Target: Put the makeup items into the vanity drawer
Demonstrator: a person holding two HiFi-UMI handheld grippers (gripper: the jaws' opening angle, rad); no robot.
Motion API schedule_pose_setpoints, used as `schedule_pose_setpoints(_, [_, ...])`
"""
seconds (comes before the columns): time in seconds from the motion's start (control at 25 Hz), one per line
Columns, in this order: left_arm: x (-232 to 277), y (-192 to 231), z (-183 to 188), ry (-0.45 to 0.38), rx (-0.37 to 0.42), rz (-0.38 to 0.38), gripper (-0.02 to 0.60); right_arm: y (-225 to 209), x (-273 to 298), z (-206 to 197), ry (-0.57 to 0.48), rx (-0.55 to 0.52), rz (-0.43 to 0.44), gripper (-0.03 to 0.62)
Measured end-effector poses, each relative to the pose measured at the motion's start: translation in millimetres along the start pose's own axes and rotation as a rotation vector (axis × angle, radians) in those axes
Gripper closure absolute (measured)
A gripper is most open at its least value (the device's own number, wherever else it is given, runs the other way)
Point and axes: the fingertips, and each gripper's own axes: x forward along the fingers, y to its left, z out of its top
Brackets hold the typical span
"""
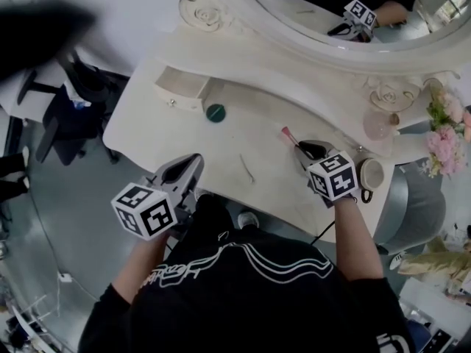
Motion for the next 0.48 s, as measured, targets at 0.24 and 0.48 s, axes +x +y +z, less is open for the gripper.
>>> schedule_pose_setpoints(0.24, [-0.6, 15.8, 16.6, 0.004, 0.005, -0.009, 0.558, 13.4, 2.7, 39.8, -0.043, -0.037, 0.003, 0.530])
schedule_pose_setpoints(0.48, [-5.7, 35.4, 39.2, -0.004, 0.008, -0.015, 0.560, 26.9, 5.0, 82.8, -0.072, -0.087, 0.000, 0.530])
